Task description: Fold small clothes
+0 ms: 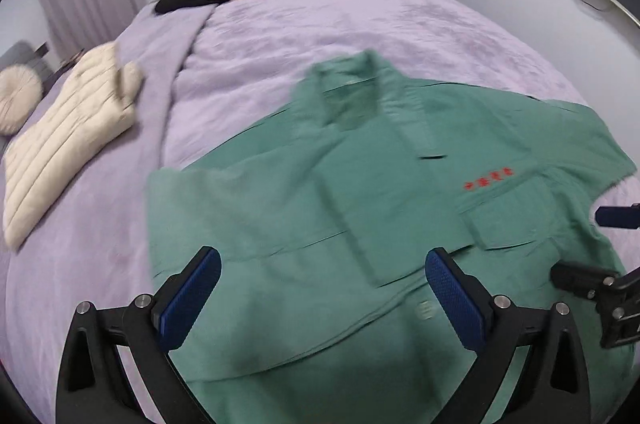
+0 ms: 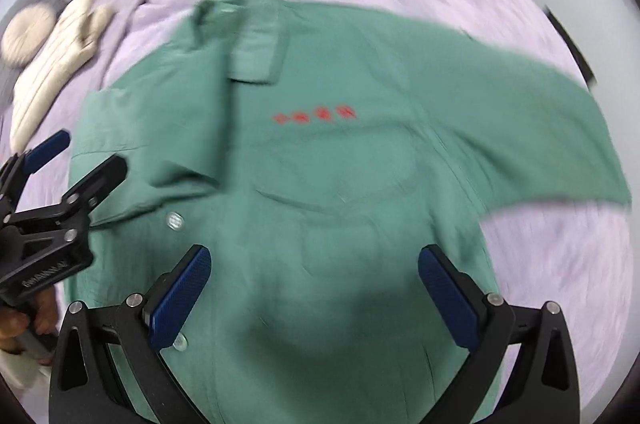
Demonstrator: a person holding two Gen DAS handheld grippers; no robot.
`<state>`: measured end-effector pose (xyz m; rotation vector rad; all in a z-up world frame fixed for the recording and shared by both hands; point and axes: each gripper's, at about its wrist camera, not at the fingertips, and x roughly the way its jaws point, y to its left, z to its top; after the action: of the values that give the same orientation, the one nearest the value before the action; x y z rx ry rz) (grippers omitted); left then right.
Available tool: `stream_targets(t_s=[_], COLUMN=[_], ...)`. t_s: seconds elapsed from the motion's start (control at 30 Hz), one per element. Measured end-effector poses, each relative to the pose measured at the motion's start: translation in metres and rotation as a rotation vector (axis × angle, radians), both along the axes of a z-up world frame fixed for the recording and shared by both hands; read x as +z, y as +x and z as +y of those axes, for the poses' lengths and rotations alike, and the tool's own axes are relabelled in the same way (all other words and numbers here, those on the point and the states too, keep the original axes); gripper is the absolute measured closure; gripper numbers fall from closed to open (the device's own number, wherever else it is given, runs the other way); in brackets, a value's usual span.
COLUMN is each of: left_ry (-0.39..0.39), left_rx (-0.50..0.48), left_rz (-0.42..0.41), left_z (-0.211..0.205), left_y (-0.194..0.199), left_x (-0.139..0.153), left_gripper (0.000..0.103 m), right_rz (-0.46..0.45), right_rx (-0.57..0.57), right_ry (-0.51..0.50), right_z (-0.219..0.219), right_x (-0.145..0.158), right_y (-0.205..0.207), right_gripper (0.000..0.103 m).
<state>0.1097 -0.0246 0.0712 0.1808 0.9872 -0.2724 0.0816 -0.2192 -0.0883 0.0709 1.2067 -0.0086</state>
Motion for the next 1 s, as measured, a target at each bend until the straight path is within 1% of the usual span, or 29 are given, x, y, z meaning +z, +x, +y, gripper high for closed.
stream_targets(t_s=[0.07,0.1,0.2,0.3,0.33,0.37,0.4,0.43,0.47,0.5,0.53,0.6,0.63,0.7,0.73,0.77,0.8,0.83,0.87,0.9,1.0], left_ry=[0.047,0.056,0.036,0.033,0.047,0.058,0.063,0.067,0.073,0.075,0.073,0.065,0.061,0.062,0.066,0.072,0.074,0.075,0.076,0.079,0.109], left_rx=[0.113,0.173,0.318,0.374,0.375,0.369,0.363,0.358,0.353,0.346,0.343,0.335,0.330,0.320,0.316,0.314,0.312,0.310,0.308,0.306,0.286], left_rz=[0.058,0.095,0.176,0.224,0.228,0.232,0.230,0.217,0.205,0.202,0.203,0.211,0.213,0.215,0.216,0.220,0.227,0.234,0.238,0.239,0.215], left_z=[0.037,0.056,0.102,0.117,0.118,0.116,0.115,0.114,0.113,0.113,0.113,0.115,0.116,0.116,0.115,0.116,0.117,0.116,0.113,0.115,0.123], left_y=[0.014,0.023,0.043,0.044,0.042,0.039,0.035,0.031,0.028,0.027,0.025,0.024,0.024,0.023,0.022,0.021,0.020,0.023,0.032,0.030,0.027], left_x=[-0.012,-0.020,-0.045,-0.068,-0.074,-0.079,-0.082,-0.083,-0.083,-0.083,-0.083,-0.083,-0.083,-0.082,-0.081,-0.080,-0.079,-0.077,-0.072,-0.068,-0.056], left_gripper=[0.001,0.001,0.001,0.001,0.001,0.001,0.000,0.000,0.000,0.000,0.000,0.000,0.000,0.000,0.000,0.000,0.000,0.000,0.001,0.001,0.001], right_rz=[-0.036,-0.052,-0.087,-0.084,-0.079,-0.087,-0.103,-0.112,-0.128,-0.143,-0.153,-0.171,-0.168,-0.124,-0.101,-0.073,-0.047,-0.022,-0.025,-0.054,-0.055], right_rx=[0.105,0.153,0.275,0.344,0.360,0.366,0.365,0.347,0.298,0.243,0.167,-0.020,-0.109,-0.261,-0.321,-0.377,-0.436,-0.495,-0.526,-0.549,-0.567], right_ry=[-0.058,-0.087,-0.185,-0.272,-0.316,-0.332,-0.320,-0.292,-0.294,-0.243,-0.158,0.032,0.178,0.371,0.473,0.578,0.639,0.680,0.712,0.761,0.762], right_z=[0.027,0.040,0.078,0.105,0.112,0.119,0.118,0.112,0.103,0.088,0.068,0.018,-0.008,-0.043,-0.057,-0.068,-0.077,-0.087,-0.093,-0.098,-0.105], right_x=[-0.006,-0.009,-0.031,-0.053,-0.063,-0.068,-0.068,-0.064,-0.057,-0.049,-0.040,-0.026,-0.025,-0.037,-0.049,-0.062,-0.072,-0.081,-0.085,-0.085,-0.082], right_y=[0.019,0.026,0.050,0.052,0.057,0.060,0.062,0.063,0.064,0.062,0.062,0.058,0.055,0.050,0.046,0.042,0.038,0.032,0.026,0.019,0.009], right_gripper=[0.000,0.000,0.000,0.000,0.000,0.003,0.020,0.042,0.084,0.091,0.092,0.092,0.092,0.091,0.091,0.088,0.079,0.067,0.037,0.029,0.028])
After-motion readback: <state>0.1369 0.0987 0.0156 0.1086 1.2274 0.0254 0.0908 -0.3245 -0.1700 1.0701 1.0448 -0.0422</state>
